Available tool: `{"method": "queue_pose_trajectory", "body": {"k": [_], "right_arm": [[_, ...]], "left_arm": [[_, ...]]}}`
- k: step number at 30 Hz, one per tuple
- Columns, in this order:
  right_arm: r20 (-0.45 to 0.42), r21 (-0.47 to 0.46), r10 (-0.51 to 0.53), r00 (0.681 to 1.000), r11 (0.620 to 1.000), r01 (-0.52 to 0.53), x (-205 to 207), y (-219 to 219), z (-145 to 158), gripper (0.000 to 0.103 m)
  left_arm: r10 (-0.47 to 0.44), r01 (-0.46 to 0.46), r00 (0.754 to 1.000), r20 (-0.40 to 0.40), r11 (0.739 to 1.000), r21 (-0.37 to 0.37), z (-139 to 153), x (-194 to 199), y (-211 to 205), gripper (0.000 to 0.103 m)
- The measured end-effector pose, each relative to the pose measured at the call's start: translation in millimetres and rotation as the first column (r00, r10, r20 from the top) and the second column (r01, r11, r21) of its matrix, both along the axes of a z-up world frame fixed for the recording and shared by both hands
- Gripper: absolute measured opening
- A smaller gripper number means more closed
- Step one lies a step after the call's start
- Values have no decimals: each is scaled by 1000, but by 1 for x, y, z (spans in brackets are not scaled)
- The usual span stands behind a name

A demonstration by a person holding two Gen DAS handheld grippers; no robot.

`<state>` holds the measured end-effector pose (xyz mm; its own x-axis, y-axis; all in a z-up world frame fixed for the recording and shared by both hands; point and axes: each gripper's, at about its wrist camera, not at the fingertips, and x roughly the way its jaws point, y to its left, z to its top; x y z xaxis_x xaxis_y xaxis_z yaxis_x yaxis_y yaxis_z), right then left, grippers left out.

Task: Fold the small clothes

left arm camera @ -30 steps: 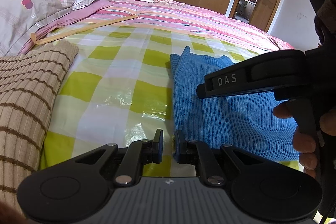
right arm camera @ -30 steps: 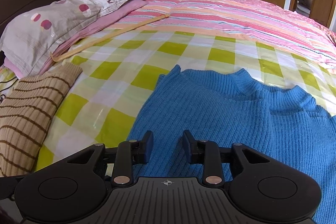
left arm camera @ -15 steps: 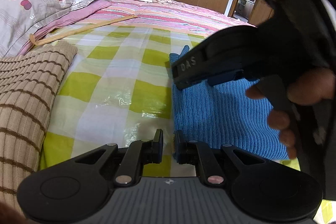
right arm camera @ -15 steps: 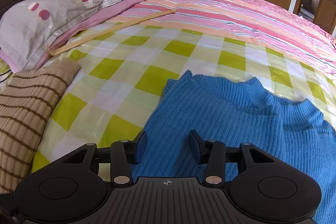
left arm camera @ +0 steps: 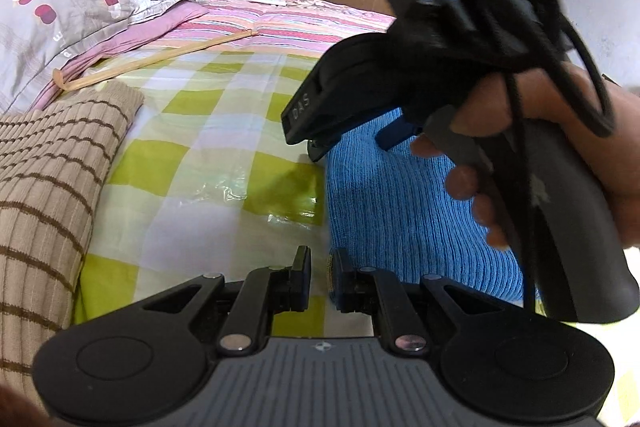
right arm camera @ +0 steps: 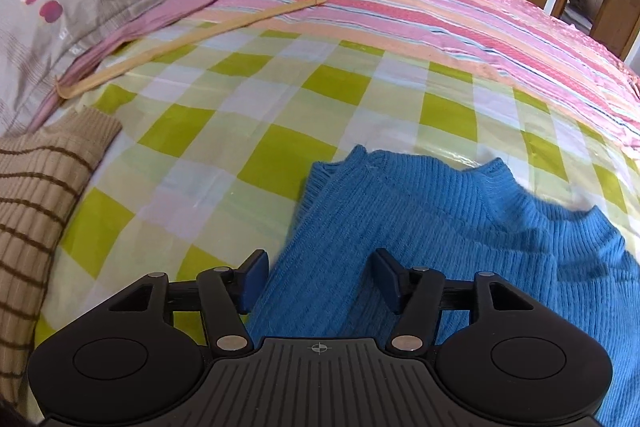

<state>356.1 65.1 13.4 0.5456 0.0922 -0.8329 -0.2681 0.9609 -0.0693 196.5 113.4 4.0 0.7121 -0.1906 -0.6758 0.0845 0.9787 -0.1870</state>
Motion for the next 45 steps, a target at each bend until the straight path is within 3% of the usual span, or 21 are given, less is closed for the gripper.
{"method": "queue_pose_trajectory", "body": {"k": [5,7,13,19,32,40,45], "right_arm": [[5,-59,24,1000,998,-24,6,9,-7,59],[9,-79,31,999,996,-30,6,11,-8,55],[23,-111,38,999,993,-35,8,7,-6,27],[30,-66,46,998,997,-44,2,-5,5,12],[70,70,31,997,997,-36,-21,-49,45,10],[79,148,11,997,989,-23,-32,-74,60,10],[81,215,-8,997,977,-9,-40,-99,69,9]], "left_arm": [[-3,3,1000,5,1000,6,0,-1,-1,19],[-3,3,1000,6,1000,7,-1,-1,-1,19],[-1,1,1000,10,1000,14,0,-3,-3,25],[-8,8,1000,29,1000,6,3,-6,-2,33],[-57,52,995,88,997,48,8,-14,-25,49],[-44,35,992,114,996,80,4,-18,-34,49],[-34,29,993,117,998,52,7,-21,-44,41]]}}
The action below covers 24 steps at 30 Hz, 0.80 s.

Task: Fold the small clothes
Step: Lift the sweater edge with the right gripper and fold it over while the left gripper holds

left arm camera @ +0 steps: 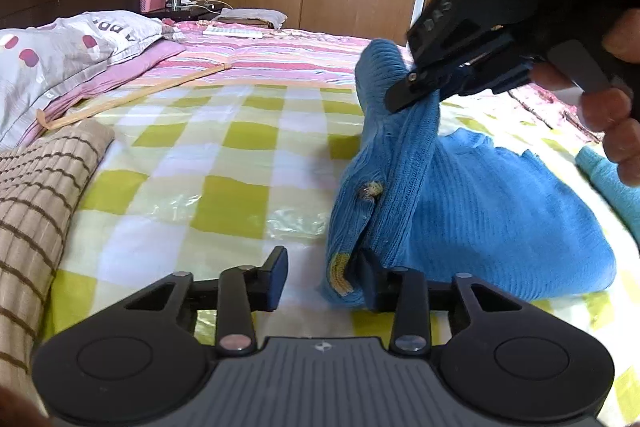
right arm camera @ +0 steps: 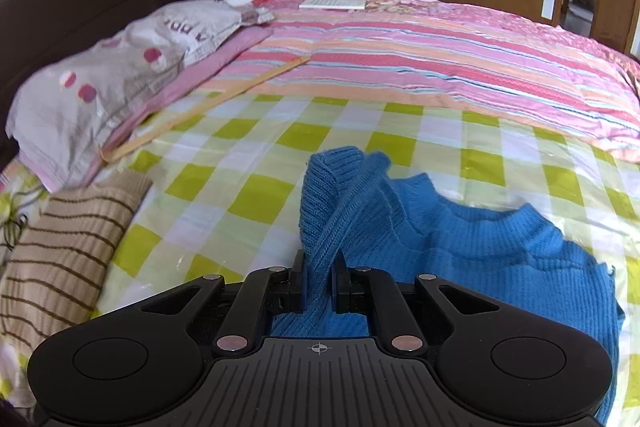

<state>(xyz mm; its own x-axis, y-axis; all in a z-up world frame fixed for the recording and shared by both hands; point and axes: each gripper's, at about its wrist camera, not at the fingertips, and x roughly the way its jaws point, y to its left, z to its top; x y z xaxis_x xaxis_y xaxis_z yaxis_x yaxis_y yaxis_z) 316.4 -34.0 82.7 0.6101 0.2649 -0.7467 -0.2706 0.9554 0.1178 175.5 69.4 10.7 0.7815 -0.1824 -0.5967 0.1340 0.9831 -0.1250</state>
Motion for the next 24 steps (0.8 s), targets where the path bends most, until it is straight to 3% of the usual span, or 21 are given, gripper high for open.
{"method": "queue_pose_trajectory", "body": {"k": [5,8,13,17,24], "right_arm": [[5,73,-26,1000,997,26,-6,-32,9,9],[10,122,-43,999,992,41,-9,-52,14,9],[24,191,-78,997,979,72,-15,-95,27,9],[35,242,-116,993,965,104,-21,-134,36,9],[18,271,-196,980,945,184,-27,-201,23,9]], "left_arm": [[-21,21,999,42,1000,13,13,-8,-18,23],[-59,58,997,50,998,26,25,-10,-33,19],[-159,157,985,64,987,32,45,-11,-67,18],[-235,236,970,62,972,-5,55,-11,-98,18],[-346,347,938,20,938,-7,44,-6,-161,18]]}}
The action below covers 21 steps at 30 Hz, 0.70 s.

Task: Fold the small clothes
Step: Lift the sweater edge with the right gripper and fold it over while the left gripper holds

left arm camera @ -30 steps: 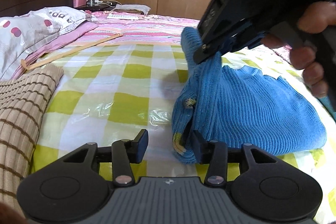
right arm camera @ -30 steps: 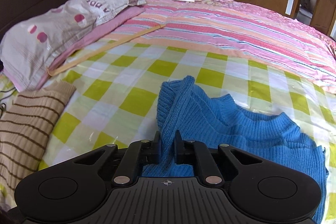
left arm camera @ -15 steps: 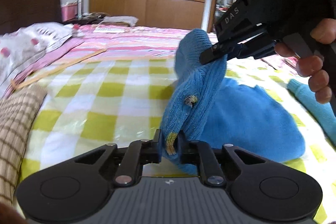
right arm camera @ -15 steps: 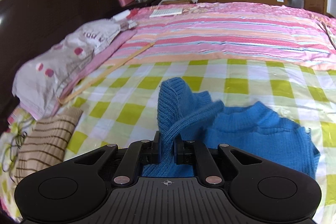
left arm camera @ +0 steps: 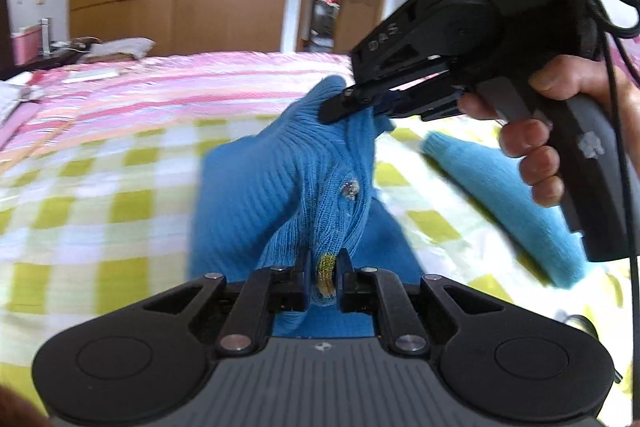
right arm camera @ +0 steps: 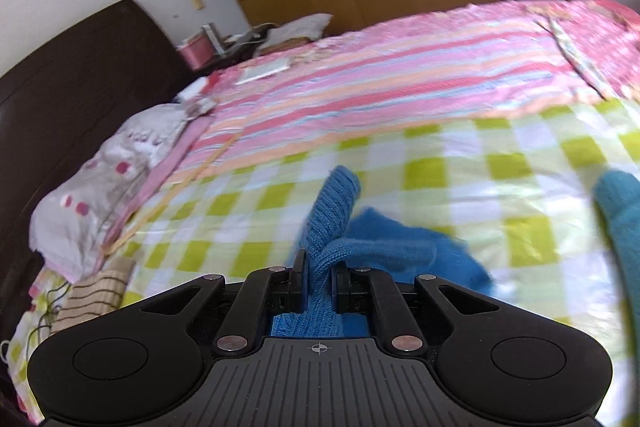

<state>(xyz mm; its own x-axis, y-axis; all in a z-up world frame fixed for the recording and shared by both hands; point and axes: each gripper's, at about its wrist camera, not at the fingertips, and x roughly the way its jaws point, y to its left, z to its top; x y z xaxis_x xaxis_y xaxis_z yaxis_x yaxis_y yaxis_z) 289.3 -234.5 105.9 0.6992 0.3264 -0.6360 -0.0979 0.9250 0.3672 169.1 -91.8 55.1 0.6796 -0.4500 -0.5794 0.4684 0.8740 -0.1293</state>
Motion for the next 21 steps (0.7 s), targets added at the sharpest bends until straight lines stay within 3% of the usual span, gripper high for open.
{"method": "queue_pose_trajectory", "body": {"k": [10,16,21], "right_arm": [[-88,-43,-54,995,998,50,13,-39,-55,10],[-124,-47,-60,990,997,55,22,-42,-79,16],[-116,-8,-54,992,999,53,23,-47,-76,17]], "left_arm": [[-80,82,993,-91,996,23,-26,0,-51,18],[-94,97,991,-91,995,22,-22,-15,-36,22],[-77,78,995,-61,997,18,-11,-28,-8,24]]}}
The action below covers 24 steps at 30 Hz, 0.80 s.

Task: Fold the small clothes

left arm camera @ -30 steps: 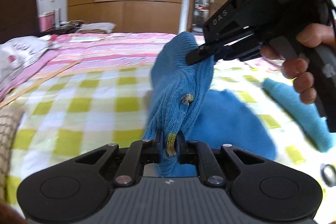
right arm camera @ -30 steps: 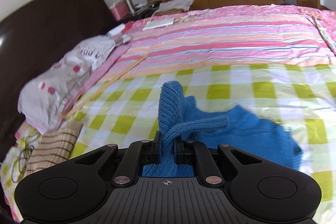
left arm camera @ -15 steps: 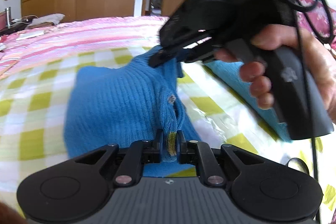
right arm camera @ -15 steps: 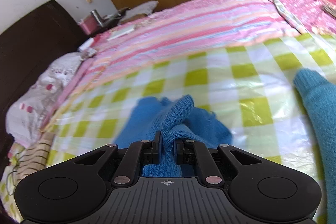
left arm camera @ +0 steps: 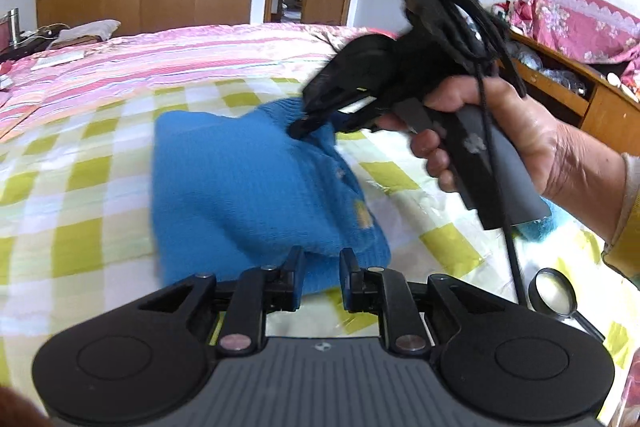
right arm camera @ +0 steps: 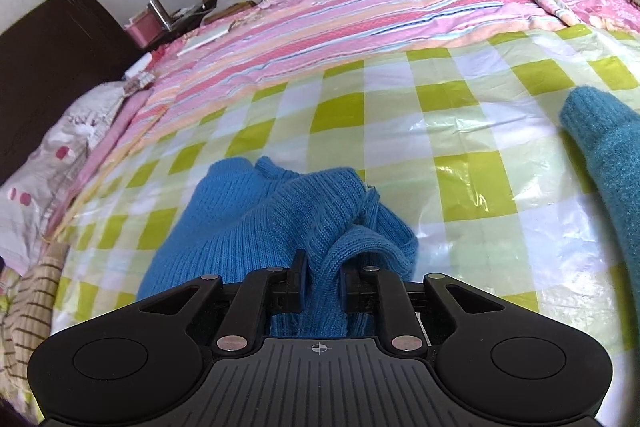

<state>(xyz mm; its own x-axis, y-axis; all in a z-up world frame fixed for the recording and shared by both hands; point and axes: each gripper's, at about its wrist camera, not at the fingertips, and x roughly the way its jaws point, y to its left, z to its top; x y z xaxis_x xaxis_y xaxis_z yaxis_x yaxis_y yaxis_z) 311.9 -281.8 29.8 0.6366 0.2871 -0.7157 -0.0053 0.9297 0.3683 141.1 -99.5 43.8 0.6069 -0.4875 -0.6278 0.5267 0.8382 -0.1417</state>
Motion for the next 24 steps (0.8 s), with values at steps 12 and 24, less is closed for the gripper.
{"method": "queue_pose_trajectory", "body": {"k": [12,24], "right_arm": [[99,42,54,994,997,-58,-107,1,25,40],[6,19,54,999,998,-54,-128,-3,-6,3]], "left_arm": [[113,-116,990,87,993,34,2,10,30,26],[125,-134,990,61,973,186,-27,21,24,27]]}}
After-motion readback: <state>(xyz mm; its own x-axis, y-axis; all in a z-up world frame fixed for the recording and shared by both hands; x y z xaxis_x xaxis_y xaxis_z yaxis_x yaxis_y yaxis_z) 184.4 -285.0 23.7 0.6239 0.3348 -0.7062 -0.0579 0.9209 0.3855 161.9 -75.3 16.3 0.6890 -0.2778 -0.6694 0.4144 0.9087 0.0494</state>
